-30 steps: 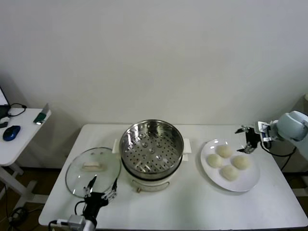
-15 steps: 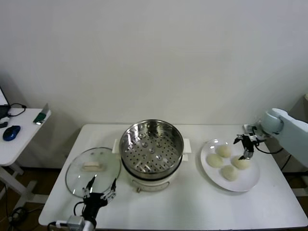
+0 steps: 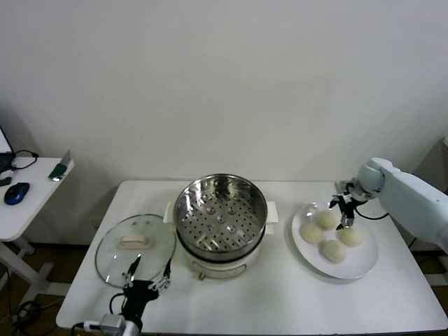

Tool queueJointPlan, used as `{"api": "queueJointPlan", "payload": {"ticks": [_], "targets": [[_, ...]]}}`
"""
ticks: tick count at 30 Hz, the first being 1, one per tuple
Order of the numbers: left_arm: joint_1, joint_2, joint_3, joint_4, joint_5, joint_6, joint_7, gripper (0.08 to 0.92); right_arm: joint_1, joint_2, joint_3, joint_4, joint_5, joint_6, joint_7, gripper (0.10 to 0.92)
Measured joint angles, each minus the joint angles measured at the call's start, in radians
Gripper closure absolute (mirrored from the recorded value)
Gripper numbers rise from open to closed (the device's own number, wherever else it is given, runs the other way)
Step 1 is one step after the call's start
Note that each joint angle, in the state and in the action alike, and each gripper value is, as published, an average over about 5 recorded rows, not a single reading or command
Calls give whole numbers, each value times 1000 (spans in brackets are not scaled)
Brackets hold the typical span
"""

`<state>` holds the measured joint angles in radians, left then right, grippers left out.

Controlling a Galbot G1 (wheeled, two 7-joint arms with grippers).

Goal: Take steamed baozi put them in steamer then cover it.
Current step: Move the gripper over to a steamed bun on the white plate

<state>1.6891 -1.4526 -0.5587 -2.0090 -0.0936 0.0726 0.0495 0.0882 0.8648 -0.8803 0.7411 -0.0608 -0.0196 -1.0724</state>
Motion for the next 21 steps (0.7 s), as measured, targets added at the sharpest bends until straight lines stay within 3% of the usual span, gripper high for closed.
{"api": "queueJointPlan", "payload": {"ticks": [13,21], "targets": [[-5,3,-1,3,-3,-1,1,177,-17,45,20,-65,-14,-8,8,208],[-6,6,1,-4,-5,4,1,177,-26,53,35,-71,-11,-9,18,286]]}}
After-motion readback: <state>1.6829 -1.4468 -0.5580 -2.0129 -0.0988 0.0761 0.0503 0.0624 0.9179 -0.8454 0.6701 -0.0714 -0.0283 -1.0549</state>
